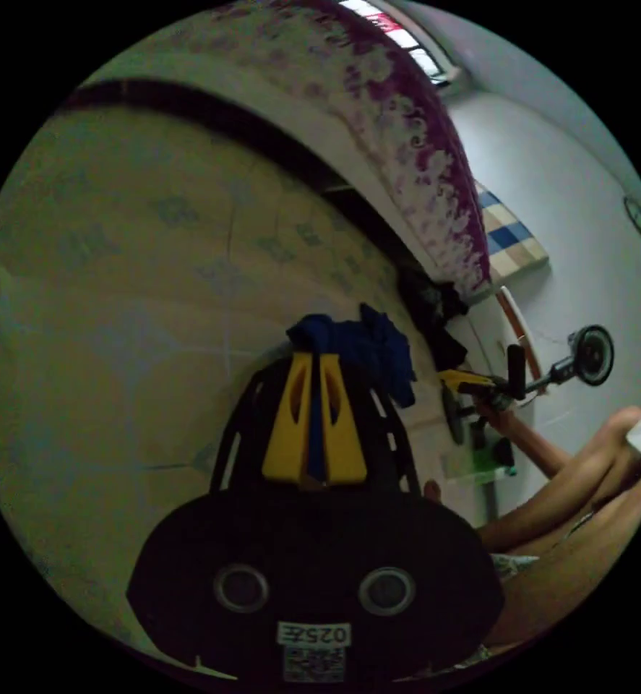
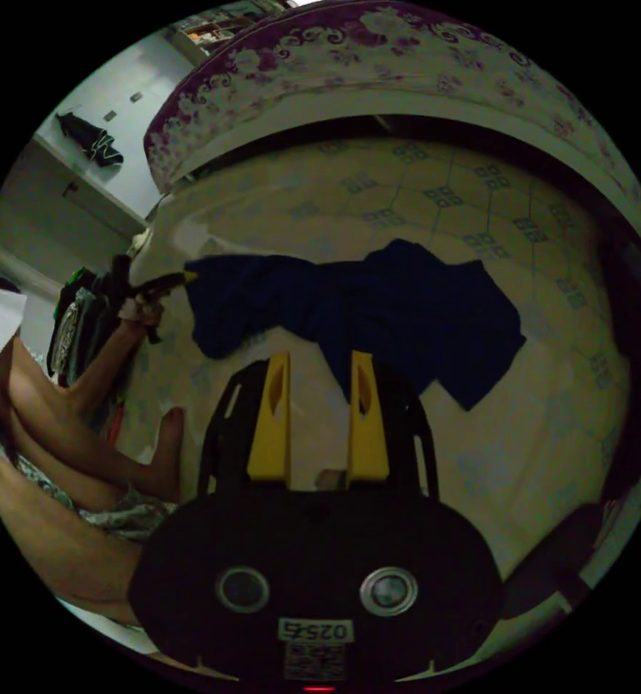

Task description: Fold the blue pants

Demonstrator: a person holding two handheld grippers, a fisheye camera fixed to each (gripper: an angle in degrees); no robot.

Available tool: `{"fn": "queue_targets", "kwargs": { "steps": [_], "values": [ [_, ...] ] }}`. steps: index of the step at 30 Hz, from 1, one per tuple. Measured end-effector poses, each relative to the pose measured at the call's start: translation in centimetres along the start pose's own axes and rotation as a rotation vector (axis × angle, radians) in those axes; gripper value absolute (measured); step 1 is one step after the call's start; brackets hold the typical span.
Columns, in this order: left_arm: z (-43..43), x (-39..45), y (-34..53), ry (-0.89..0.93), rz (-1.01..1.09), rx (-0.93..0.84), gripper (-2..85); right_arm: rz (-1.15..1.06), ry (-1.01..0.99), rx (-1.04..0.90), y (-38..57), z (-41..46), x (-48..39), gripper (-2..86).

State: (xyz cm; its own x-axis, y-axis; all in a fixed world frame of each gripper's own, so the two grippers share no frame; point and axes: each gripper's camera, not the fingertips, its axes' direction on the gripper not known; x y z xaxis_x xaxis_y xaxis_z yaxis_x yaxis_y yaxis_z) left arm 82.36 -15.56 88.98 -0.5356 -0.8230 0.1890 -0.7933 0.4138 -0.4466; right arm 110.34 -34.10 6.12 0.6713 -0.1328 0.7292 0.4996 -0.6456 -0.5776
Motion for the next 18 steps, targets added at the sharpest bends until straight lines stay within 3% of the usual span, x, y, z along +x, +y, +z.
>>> {"fn": "queue_targets", "kwargs": {
  "steps": [2,6,9,12,16,18],
  "values": [
    [-4.0,4.0,1.5,-0.090,0.049,-0.022,-1.7,-0.029,0.010,-0.006,0.3,0.1,-0.9,13.1],
    [-10.0,5.6,9.0,-0.276,-0.057,-0.119,-1.7,-0.106,0.038,0.008,-0.3,1.3,-2.3,14.8],
    [-10.3,5.5,15.2,-0.447,-0.144,-0.198,-1.7,-0.086,0.095,0.092,-1.7,2.3,-1.7,16.1],
    [-9.3,8.4,20.1,-0.598,-0.120,-0.266,-1.7,-0.118,0.020,-0.018,-4.6,4.4,-0.6,17.6],
    [-10.4,12.2,23.9,-0.582,-0.184,-0.196,-1.6,-0.204,-0.011,-0.165,-8.6,7.6,-1.6,18.4],
    [-11.6,13.1,26.0,-0.488,-0.305,-0.145,-1.6,-0.280,0.218,-0.146,-9.7,8.6,-4.0,9.1]
  ]
}}
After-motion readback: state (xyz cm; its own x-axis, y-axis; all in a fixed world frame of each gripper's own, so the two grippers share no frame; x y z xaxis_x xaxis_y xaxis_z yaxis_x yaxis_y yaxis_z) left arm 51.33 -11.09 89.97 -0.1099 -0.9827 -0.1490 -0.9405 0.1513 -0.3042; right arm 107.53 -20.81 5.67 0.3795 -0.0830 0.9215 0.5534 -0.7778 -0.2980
